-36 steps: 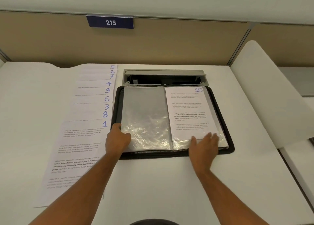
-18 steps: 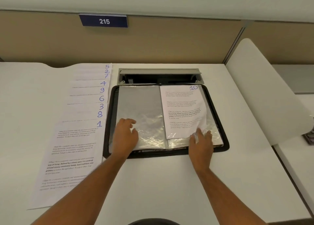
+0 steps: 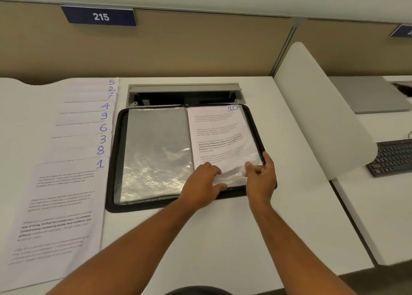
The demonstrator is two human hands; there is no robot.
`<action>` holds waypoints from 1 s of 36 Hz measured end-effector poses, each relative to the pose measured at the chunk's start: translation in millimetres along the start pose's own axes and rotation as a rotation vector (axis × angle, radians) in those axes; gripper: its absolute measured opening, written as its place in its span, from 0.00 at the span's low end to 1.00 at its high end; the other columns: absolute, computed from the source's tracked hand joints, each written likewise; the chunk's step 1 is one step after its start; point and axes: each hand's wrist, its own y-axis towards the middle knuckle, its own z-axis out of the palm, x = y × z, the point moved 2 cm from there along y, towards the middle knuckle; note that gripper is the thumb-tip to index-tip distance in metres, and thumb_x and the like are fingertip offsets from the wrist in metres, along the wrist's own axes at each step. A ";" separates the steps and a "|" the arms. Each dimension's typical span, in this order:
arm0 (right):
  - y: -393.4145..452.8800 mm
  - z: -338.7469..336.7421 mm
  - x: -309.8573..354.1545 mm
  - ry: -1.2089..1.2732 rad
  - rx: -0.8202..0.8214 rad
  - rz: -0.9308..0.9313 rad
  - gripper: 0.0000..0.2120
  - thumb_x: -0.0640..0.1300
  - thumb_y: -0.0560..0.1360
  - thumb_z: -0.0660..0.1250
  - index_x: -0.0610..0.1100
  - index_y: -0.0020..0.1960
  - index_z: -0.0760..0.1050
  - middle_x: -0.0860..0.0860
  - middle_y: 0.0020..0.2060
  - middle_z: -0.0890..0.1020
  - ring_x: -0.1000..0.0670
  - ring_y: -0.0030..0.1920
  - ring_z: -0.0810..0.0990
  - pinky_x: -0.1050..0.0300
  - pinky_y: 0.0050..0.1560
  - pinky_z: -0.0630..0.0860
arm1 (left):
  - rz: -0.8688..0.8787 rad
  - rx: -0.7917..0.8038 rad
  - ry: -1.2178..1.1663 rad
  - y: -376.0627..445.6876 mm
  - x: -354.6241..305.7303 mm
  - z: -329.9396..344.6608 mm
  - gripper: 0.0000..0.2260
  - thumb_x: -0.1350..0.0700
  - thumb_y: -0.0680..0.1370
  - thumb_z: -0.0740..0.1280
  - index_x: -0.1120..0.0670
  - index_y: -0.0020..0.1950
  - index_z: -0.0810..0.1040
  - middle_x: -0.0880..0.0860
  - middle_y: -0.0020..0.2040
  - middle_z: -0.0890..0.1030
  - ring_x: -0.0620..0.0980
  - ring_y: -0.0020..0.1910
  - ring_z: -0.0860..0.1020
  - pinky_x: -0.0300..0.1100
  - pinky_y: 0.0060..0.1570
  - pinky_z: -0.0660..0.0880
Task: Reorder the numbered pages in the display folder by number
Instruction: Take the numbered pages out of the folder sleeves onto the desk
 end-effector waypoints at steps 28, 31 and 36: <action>-28.1 41.2 -48.2 -0.791 0.575 -0.888 0.25 0.53 0.84 0.56 0.43 0.78 0.65 0.47 0.74 0.72 0.48 0.78 0.65 0.48 0.77 0.64 | -0.084 -0.200 -0.096 8.8 -6.7 -8.3 0.04 0.53 0.81 0.66 0.49 0.47 0.77 0.44 0.45 0.78 0.42 0.43 0.76 0.39 0.44 0.75; -27.2 43.4 -52.2 -0.919 0.651 -0.851 0.35 0.62 0.83 0.48 0.45 0.84 0.51 0.45 0.82 0.55 0.47 0.83 0.49 0.50 0.81 0.47 | -0.084 -0.202 -0.102 5.3 -1.4 -7.7 0.02 0.52 0.81 0.67 0.48 0.48 0.77 0.43 0.46 0.78 0.42 0.44 0.76 0.40 0.44 0.77; -26.6 39.7 -50.8 -0.994 0.606 -0.895 0.32 0.59 0.83 0.55 0.42 0.79 0.64 0.42 0.77 0.67 0.44 0.78 0.65 0.50 0.77 0.56 | -0.137 -0.231 -0.089 -6.6 9.4 -8.4 0.02 0.51 0.81 0.67 0.47 0.49 0.77 0.43 0.47 0.78 0.41 0.44 0.77 0.39 0.45 0.77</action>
